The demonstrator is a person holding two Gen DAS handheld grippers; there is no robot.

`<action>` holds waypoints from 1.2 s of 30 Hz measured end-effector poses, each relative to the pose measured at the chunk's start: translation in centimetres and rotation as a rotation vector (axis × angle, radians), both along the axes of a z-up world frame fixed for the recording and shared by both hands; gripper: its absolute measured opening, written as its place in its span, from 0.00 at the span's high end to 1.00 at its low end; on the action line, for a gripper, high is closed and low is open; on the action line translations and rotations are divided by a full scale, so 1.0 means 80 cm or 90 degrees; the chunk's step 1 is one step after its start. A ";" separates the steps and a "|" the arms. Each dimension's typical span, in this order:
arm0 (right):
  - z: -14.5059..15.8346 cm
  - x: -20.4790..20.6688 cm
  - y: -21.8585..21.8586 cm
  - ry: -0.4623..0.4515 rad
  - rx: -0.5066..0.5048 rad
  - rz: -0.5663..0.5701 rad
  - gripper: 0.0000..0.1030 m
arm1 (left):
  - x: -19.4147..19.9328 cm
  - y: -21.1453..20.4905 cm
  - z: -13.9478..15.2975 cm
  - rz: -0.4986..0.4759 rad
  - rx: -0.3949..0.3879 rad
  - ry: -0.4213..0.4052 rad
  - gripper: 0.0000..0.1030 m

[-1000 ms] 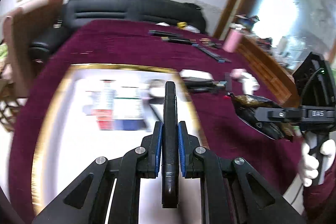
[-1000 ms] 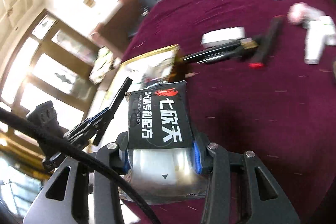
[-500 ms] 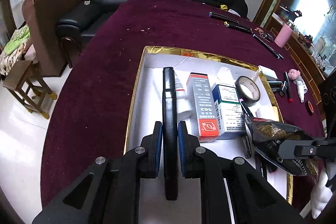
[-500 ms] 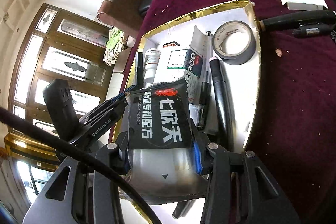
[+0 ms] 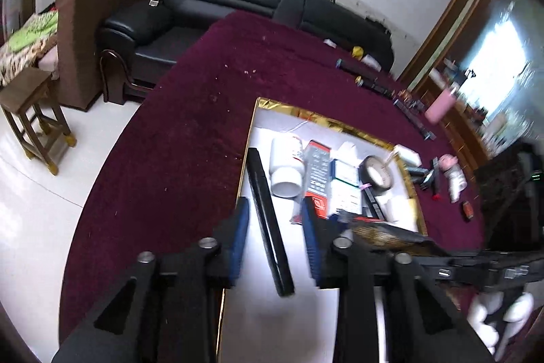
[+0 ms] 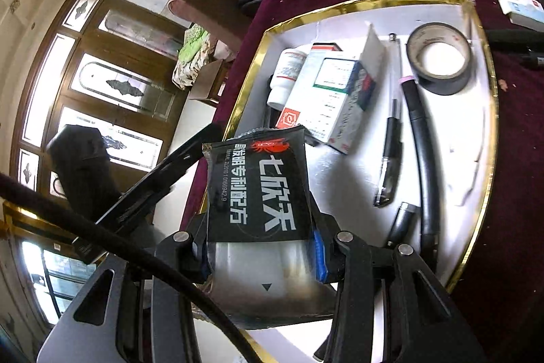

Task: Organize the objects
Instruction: 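Carry marker and packet to the tray and open the left gripper over it, then lower the black-and-silver packet into the tray and open the right gripper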

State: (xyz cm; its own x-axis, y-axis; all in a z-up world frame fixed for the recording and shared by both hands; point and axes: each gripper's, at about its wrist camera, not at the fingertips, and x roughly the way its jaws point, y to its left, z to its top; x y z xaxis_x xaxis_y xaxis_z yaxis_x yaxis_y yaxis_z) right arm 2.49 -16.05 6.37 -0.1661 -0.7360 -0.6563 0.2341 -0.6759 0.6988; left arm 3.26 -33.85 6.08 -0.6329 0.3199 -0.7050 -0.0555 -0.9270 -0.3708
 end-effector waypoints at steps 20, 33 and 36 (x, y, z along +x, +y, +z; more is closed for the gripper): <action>-0.013 0.017 -0.032 0.066 0.126 0.031 0.57 | 0.056 -0.018 0.009 0.006 0.090 0.050 0.46; -0.009 0.001 -0.009 0.058 0.117 0.016 0.45 | 0.070 -0.015 0.005 0.023 0.119 0.052 0.45; -0.004 -0.022 0.003 0.057 0.117 -0.012 0.45 | 0.072 -0.012 0.004 0.021 0.132 0.052 0.45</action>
